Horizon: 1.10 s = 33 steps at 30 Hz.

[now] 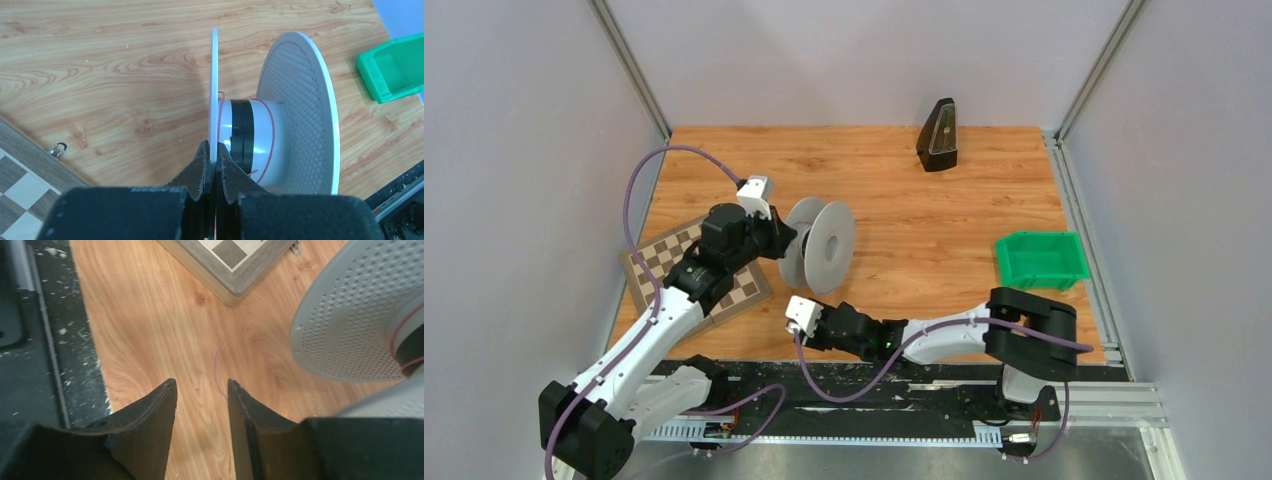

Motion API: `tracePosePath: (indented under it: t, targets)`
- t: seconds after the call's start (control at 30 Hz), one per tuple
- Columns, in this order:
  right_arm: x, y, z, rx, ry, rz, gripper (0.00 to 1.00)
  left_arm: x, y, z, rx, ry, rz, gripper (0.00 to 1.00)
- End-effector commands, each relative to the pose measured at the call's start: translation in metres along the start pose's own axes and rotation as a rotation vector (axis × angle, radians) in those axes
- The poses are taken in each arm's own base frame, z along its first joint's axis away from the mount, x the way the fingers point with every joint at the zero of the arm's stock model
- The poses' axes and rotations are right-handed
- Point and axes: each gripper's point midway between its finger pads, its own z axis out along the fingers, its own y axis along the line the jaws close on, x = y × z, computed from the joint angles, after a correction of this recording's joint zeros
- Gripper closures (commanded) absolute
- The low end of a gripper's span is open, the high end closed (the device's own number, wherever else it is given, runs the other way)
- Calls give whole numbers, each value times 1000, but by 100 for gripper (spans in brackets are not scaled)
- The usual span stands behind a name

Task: Wrap the cables

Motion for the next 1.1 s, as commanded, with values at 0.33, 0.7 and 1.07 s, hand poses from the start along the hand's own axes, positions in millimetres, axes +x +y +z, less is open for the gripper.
tracePosePath:
  t: [0.33, 0.7, 1.07]
  targets:
    - [-1, -20, 58, 101, -27, 26, 50, -49, -11, -1, 12, -136, -34, 100]
    - [37, -16, 79, 60, 82, 67, 53, -52, -12, 0, 15, -134, -52, 100]
    - [38, -13, 73, 44, 113, 90, 100, -52, -12, 0, 7, -128, -67, 100]
